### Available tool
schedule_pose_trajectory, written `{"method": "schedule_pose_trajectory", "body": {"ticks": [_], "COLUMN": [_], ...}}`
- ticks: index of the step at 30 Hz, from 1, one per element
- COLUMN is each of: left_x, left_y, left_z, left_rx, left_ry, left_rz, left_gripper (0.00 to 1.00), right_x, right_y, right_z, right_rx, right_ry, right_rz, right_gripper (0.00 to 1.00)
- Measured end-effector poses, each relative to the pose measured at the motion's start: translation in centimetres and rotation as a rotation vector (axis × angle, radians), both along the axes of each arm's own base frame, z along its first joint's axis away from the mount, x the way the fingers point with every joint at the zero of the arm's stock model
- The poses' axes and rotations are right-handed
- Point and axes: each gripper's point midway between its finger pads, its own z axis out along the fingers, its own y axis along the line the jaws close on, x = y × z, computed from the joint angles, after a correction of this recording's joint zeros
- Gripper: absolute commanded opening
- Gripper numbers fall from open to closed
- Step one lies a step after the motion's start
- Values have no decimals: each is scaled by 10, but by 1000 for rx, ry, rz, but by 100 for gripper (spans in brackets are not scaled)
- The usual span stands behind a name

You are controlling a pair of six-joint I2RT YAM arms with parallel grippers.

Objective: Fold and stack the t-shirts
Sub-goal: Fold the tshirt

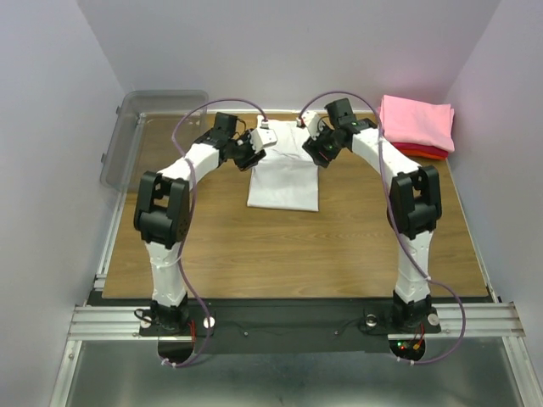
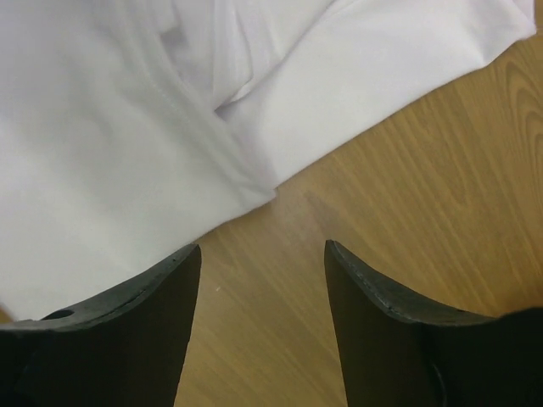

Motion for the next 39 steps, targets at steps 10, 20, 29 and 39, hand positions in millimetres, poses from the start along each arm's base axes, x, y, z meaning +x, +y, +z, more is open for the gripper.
{"method": "schedule_pose_trajectory", "body": {"ticks": [10,20,29,39], "left_x": [-90,-141,-134,-131], "left_y": [19,16,11,10], "left_z": [46,-31,-47,-69], "left_rx": [-48,71,126,182], "left_ry": [-50,82,44,75], "left_rz": [-85,-201,-243,-249], "left_gripper": [47,54,55,31], "right_x": [-103,-167,-153,-145], "right_y": [15,32,33,30], "right_z": [22,-49,-63,-79], "right_rx": [82,0,-19,-49], "right_ry": [89,264,222,180], "right_rz": [97,200,208,216], "right_gripper": [45,52,48,45]}}
